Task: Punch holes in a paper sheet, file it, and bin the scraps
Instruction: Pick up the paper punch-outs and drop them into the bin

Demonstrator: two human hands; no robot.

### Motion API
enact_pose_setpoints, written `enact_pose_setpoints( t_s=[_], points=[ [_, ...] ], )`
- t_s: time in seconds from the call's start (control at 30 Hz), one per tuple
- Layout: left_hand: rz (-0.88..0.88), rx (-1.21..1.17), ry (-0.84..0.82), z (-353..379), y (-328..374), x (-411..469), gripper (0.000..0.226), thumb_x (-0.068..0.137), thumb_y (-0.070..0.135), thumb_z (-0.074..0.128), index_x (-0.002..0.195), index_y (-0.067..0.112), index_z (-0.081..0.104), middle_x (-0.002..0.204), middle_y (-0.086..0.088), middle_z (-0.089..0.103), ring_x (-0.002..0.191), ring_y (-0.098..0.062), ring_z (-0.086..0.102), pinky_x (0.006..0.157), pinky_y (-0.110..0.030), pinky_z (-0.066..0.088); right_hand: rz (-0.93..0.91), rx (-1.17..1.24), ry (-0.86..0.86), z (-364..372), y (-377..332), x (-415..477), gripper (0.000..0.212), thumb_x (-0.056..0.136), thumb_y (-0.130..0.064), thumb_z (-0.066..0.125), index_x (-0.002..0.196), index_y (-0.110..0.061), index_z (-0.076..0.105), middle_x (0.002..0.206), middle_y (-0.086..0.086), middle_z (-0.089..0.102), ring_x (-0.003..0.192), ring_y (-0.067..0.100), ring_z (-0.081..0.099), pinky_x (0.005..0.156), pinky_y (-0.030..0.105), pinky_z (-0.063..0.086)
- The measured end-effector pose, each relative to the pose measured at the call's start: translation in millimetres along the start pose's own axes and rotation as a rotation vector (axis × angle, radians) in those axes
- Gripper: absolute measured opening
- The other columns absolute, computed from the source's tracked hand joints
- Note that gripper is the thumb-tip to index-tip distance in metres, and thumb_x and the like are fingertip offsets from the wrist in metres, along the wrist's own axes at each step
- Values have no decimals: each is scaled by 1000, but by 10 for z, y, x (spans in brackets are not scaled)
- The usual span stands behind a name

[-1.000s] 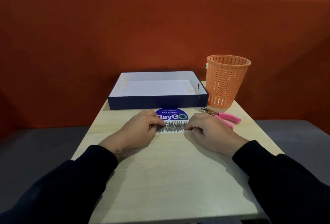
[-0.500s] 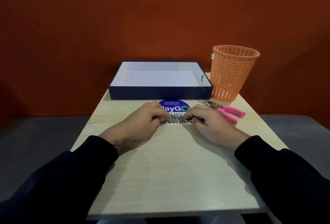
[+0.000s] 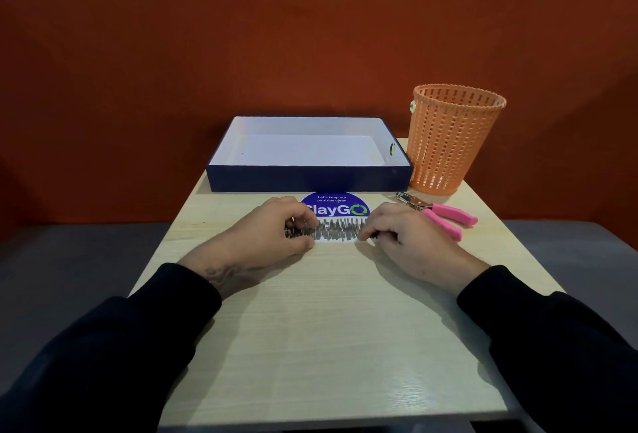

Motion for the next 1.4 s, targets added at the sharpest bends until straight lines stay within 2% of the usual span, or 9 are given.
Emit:
enact_pose_setpoints(
  t_s=[0.07, 0.2, 0.4, 0.6, 0.7, 0.83, 1.03, 1.27, 1.4],
  points=[
    [-7, 16, 4, 7, 15, 1, 29, 85, 40, 76, 112, 32, 67, 110, 12, 60, 112, -7, 51, 88, -29, 53, -2, 39, -11, 2, -22, 2, 42, 89, 4, 51, 97, -24, 81, 107, -14, 66, 106, 6, 60, 96, 28, 47],
    [-16, 32, 13, 12, 24, 1, 31, 85, 44, 75, 112, 33, 67, 110, 13, 59, 110, -6, 51, 87, -30, 54, 71, 56, 159, -118, 90, 24, 38, 89, 5, 51, 94, -19, 80, 103, -11, 68, 100, 7, 62, 94, 34, 50],
    [10, 49, 46, 36, 25, 14, 27, 85, 47, 74, 108, 33, 68, 101, 16, 59, 101, -6, 52, 84, -30, 51, 44, 7, 17, -30, 43, -5, 42, 89, 3, 51, 97, -25, 82, 107, -16, 66, 107, 4, 59, 99, 27, 46],
    [-7, -22, 60, 27, 20, 30, 11, 94, 33, 65, 104, 31, 70, 102, 15, 60, 100, -5, 55, 82, -27, 50, 151, 177, 117, -66, 146, 32, 42, 86, 10, 51, 86, -25, 75, 100, -14, 68, 98, -1, 61, 92, 25, 48],
    [-3, 18, 54, 41, 14, 44, 15, 97, 27, 61, 108, 31, 70, 103, 14, 61, 101, -7, 53, 85, -30, 50, 78, 97, 62, -29, 88, 5, 42, 86, 7, 51, 88, -25, 78, 103, -15, 67, 104, 4, 61, 97, 31, 48],
    [5, 81, 36, 66, 49, 66, 22, 100, 28, 56, 118, 32, 68, 109, 13, 59, 112, -10, 49, 91, -32, 48, 4, 131, -39, 52, -59, 4, 45, 88, 8, 49, 96, -23, 81, 110, -11, 67, 110, 9, 60, 97, 26, 46],
    [30, 206, -32, 143, 118, 81, 34, 104, 28, 46, 133, 36, 63, 120, 9, 54, 118, -14, 41, 96, -29, 41, 122, 265, 36, 8, -9, 22, 40, 92, 6, 52, 94, -24, 78, 105, -14, 69, 102, 5, 64, 95, 29, 50],
    [-10, -20, -97, 79, 129, 9, 32, 102, 14, 52, 112, 35, 75, 112, 10, 54, 114, -4, 41, 94, -24, 47, 90, 225, 14, 41, -52, 34, 35, 90, 3, 55, 95, -23, 77, 104, -12, 69, 99, 7, 63, 91, 35, 51],
    [-38, -247, -22, 31, 135, -1, 34, 99, 2, 52, 105, 23, 78, 111, 6, 62, 110, -1, 53, 81, -14, 51, -12, 137, -12, 132, -178, 70, 29, 86, -11, 53, 100, -23, 76, 102, -9, 68, 101, 12, 60, 90, 37, 50]
  ],
)
Point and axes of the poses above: each hand's wrist, its own x-axis towards the middle knuckle, its own z-axis out of the palm, y = z × x, the point moved 4 cm from there along x, towards the middle knuckle
